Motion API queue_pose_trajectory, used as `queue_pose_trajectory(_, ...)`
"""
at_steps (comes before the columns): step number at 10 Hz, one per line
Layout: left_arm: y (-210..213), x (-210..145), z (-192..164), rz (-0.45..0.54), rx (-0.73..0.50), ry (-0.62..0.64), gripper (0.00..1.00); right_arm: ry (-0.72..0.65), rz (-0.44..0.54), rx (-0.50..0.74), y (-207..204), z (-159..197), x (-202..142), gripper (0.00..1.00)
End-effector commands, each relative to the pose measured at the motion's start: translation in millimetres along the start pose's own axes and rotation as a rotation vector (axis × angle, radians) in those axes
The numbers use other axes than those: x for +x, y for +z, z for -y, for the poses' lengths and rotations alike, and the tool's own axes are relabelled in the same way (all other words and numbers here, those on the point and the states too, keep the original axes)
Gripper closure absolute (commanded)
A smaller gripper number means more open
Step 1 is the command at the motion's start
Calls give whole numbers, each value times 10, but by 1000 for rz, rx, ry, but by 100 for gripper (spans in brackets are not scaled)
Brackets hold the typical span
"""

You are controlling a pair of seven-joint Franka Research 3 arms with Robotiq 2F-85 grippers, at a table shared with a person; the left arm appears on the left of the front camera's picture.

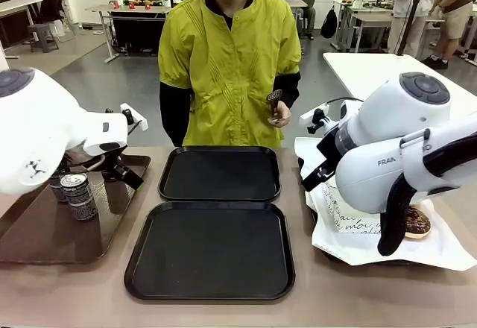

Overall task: Set up donuts and drinks on trays.
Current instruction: Pick up one Pepsi coke and place it on the Flat Tray.

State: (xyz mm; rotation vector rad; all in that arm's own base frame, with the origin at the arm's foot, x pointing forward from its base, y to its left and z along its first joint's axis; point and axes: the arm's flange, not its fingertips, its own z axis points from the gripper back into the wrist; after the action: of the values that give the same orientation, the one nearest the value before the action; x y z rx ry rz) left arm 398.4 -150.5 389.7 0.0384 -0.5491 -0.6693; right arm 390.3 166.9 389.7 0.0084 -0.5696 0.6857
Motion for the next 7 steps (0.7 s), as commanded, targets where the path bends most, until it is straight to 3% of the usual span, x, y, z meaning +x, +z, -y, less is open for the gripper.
queue_pose_trajectory(1,646,-656,332,-60,31,-50,0,67,-63,-17,629,-298,-707,0)
queue_pose_trajectory(3,948,-1114,499,-128,-41,-104,0,69,-119,-14,1094,-436,-1260,0)
queue_pose_trajectory(7,1358,-1567,708,-89,-109,-37,0,77,-144,38,1448,-684,-1905,0)
